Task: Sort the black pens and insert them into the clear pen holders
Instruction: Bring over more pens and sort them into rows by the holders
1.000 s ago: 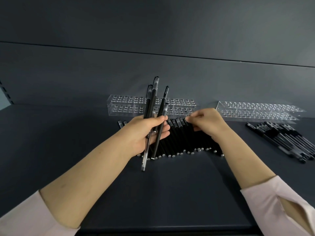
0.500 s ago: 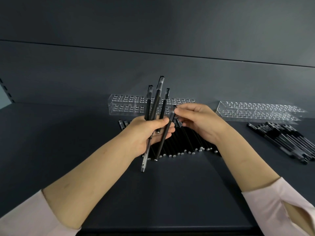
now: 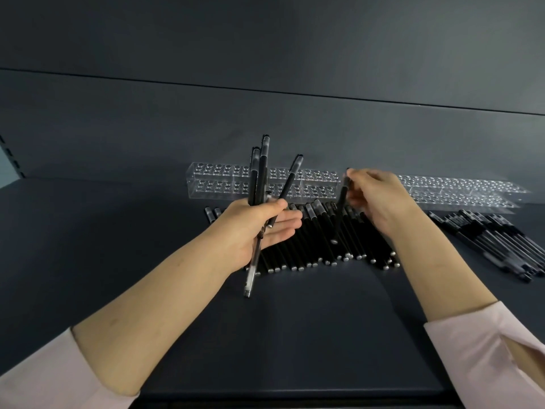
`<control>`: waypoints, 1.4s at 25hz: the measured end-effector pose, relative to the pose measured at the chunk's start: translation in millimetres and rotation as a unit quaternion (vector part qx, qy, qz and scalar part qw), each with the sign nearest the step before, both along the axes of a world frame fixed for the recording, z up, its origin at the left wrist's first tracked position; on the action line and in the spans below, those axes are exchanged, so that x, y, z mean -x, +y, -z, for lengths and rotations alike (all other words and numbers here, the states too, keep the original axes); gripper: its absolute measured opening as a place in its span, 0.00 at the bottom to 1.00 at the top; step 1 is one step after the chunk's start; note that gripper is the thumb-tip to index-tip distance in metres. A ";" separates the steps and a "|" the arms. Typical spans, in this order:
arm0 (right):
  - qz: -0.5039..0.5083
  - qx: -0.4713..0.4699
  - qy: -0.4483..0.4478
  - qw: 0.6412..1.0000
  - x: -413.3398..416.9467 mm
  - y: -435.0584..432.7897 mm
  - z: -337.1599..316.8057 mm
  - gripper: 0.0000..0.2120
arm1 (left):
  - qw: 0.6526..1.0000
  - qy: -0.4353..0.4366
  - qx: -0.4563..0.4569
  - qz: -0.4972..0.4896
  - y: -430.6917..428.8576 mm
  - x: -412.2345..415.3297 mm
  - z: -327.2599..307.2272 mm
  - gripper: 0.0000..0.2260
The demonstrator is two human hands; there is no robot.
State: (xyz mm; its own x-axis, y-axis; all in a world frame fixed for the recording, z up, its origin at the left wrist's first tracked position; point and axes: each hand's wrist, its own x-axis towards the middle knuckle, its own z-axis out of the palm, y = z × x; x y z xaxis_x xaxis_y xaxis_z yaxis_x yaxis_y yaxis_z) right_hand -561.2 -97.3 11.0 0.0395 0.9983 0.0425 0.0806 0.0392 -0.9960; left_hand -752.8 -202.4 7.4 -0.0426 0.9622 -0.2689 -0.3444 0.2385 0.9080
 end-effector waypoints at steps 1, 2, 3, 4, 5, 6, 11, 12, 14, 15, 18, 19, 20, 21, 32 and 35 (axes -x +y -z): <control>0.011 -0.008 -0.064 0.998 -3.7 4.0 4.9 0.10 | 1.000 0.002 0.006 -0.001 0.1 -0.3 -0.2 0.09; 0.013 -0.015 -0.116 0.993 -6.2 6.7 9.8 0.11 | 1.000 0.005 0.011 -0.004 0.5 -0.5 0.1 0.09; 0.012 -0.024 -0.156 0.987 -7.6 8.3 13.2 0.12 | 1.000 0.007 0.016 -0.008 1.1 -0.6 0.4 0.08; 0.012 -0.034 -0.193 0.980 -8.0 9.5 16.3 0.12 | 1.000 0.008 0.018 -0.010 1.8 -0.6 1.0 0.09; 0.012 -0.044 -0.228 0.973 -7.6 9.2 17.3 0.12 | 1.000 0.008 0.019 -0.012 2.2 -0.4 1.4 0.09; 0.012 -0.053 -0.258 0.965 -6.8 9.4 18.3 0.11 | 1.000 0.008 0.019 -0.014 2.5 -0.1 1.9 0.09; 0.016 -0.065 -0.282 0.957 -1.4 8.2 20.3 0.16 | 1.000 -0.004 0.010 -0.016 2.8 0.0 1.8 0.08; 0.007 -0.069 -0.270 0.960 1.7 4.7 18.1 0.16 | 1.000 -0.003 0.006 -0.016 2.5 -0.5 1.6 0.09; -0.053 -0.051 -0.175 0.982 12.7 -7.3 10.4 0.15 | 1.000 0.003 -0.004 -0.007 1.0 -1.0 0.4 0.09; -0.097 -0.028 -0.108 0.989 18.9 -14.0 5.9 0.13 | 1.000 0.007 -0.008 0.004 0.0 -1.4 -0.6 0.09; -0.195 0.019 0.007 0.981 30.7 -26.3 1.1 0.08 | 0.998 0.028 -0.013 0.055 -3.6 -2.9 -3.2 0.09; -0.208 0.030 0.034 0.977 32.9 -28.3 2.3 0.07 | 0.997 0.033 -0.013 0.071 -5.0 -3.9 -3.8 0.09; -0.214 0.044 0.062 0.974 34.6 -29.1 4.2 0.08 | 0.996 0.036 -0.014 0.084 -6.0 -5.0 -4.1 0.09; -0.212 0.058 0.092 0.971 35.6 -28.9 5.7 0.11 | 0.995 0.034 -0.016 0.094 -7.0 -6.1 -4.3 0.09; -0.042 0.028 -0.216 0.975 -22.6 -0.1 2.0 0.16 | 0.996 0.040 -0.009 0.081 -3.1 -3.6 0.0 0.04; -0.047 0.038 -0.267 0.962 -20.7 -0.1 7.5 0.17 | 0.997 0.036 -0.006 0.070 -1.9 -3.3 1.5 0.10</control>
State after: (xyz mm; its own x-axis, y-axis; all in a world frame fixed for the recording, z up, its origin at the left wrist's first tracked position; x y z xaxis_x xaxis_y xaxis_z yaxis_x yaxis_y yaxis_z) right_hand -540.5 -97.4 3.5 -0.0583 0.9975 -0.0411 0.5803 0.0004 -0.8144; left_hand -749.5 -204.3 5.9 0.0733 0.9635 -0.2576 -0.2433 0.2677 0.9323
